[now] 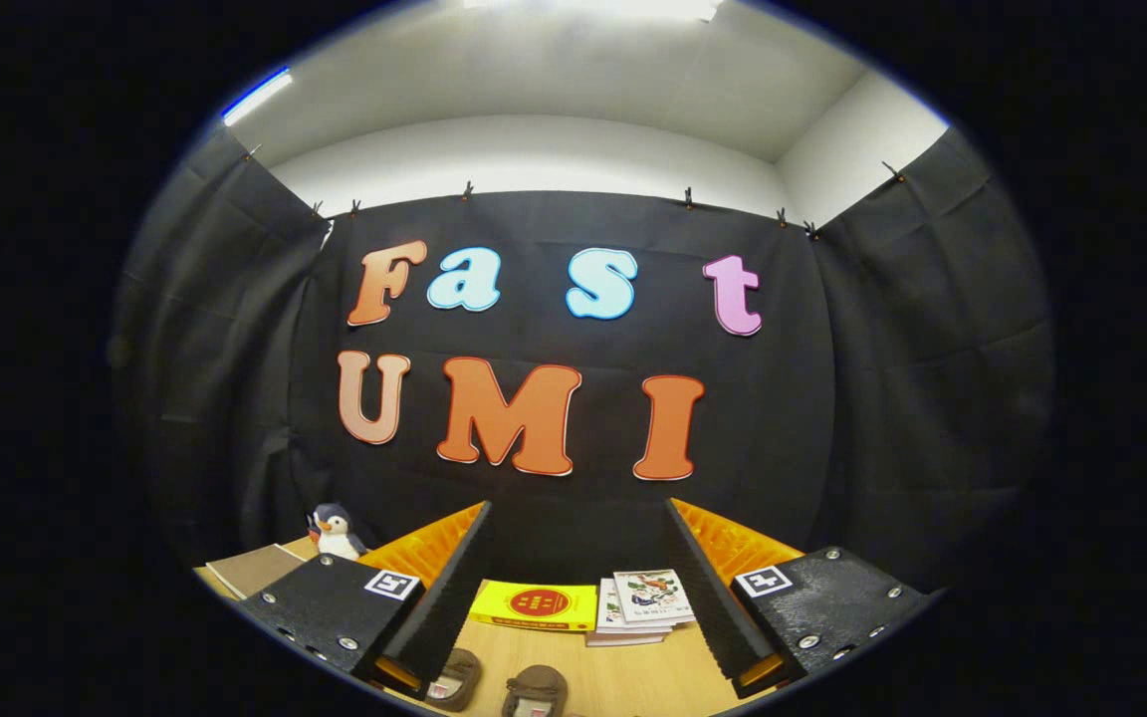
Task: Open the storage box then place both shoes into the box .Put the left shoe in first, then the right shoe, with the right side of both shoes facing outward in a uniform manner.
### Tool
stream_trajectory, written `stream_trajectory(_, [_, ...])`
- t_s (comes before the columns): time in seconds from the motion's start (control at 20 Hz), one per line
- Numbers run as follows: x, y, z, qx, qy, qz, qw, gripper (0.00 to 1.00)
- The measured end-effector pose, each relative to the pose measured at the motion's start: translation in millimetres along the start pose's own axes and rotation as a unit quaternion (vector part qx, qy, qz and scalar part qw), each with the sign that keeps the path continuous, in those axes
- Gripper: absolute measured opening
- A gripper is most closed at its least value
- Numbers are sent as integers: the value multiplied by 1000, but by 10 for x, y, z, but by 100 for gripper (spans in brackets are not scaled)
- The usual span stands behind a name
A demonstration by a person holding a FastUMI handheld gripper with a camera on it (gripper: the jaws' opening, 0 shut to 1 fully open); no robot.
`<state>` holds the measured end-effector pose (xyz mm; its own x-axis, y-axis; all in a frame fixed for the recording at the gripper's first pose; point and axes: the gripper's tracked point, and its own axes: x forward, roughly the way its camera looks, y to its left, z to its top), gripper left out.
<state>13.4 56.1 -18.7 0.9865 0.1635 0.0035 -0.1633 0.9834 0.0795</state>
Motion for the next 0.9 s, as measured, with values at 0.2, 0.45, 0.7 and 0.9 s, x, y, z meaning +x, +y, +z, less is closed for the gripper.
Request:
stream_trajectory(0.2, [77, 528, -171, 11, 8, 71, 997, 99])
stream_trajectory(0.45, [149, 1217, -458, 23, 45, 145, 988, 99])
stream_trajectory(0.7, [130, 1744, -734, 23, 76, 201, 976, 99])
stream_trajectory(0.9, [91, 2147, -1053, 49, 110, 246, 962, 99])
